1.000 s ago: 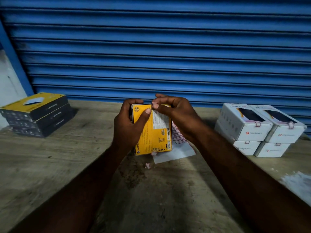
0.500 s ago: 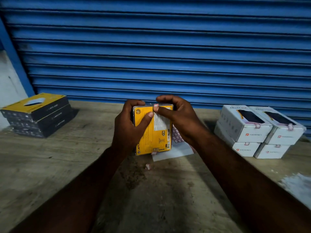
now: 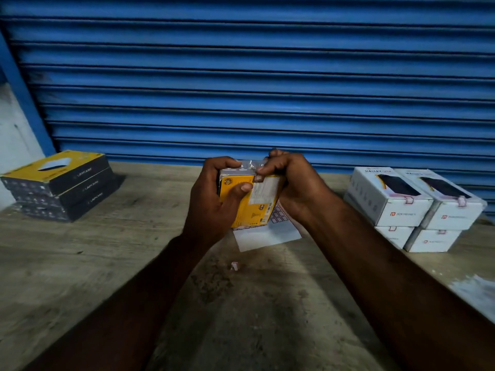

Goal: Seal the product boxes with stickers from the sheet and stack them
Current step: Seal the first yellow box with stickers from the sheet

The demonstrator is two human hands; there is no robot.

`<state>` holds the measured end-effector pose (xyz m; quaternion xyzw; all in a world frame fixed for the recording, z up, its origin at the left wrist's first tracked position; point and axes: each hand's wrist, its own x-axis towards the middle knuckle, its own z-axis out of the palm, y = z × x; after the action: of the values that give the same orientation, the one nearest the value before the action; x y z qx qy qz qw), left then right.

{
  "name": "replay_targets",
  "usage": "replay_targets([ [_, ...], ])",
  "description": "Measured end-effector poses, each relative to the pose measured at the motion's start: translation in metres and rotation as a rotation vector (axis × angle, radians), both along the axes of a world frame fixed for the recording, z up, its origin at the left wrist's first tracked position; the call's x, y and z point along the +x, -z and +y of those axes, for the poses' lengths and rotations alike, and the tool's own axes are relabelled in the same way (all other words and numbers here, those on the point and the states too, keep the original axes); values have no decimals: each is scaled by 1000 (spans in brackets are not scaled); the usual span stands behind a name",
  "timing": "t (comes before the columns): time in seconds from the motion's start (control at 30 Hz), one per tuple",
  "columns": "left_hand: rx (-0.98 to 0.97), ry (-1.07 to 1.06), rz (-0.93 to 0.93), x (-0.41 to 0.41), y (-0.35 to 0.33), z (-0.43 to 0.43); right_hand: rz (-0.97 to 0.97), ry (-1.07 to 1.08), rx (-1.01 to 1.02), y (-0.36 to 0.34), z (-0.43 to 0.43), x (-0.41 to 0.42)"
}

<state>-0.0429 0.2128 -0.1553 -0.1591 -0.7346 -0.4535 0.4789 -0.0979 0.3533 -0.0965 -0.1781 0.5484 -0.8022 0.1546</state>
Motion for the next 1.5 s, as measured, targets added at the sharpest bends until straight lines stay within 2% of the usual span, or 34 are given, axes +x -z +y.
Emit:
replay_targets([
  [0.1,-9,13,8,0,-1,0,77,28,13,-1,1,0],
  [0.23,17,45,0,0,-1,-5,160,-59,23,-2,3,3],
  [0.47,0,48,-46,-3,-1,-4,133,163,17,3,-7,6],
  [0.53,27,28,-45,-4,-2,-4,143,118,-24,4,-5,5],
  [0.67,166,17,-58,-4,-5,-11,424,41,237,7,0,8],
  [0.73,192,-5,-69,-2,-7,-11,492,50,260,10,-2,13],
  [0.9,194,-114,-60,1,-10,-7,507,61,268,11,-6,19],
  [1.07,147,17,-109,3,-9,-8,555,166,266,14,-4,15],
  [1.17,195,112,-122,5,-10,-6,561,183,270,15,-5,15],
  [1.27,244,100,-168,5,-13,-3,585,146,281,15,-3,13],
  [1.37,414,137,-267,3,-14,3,649,145,297,19,-6,17],
  [1.5,592,222,-319,-1,-16,4,826,281,340,28,-11,22],
])
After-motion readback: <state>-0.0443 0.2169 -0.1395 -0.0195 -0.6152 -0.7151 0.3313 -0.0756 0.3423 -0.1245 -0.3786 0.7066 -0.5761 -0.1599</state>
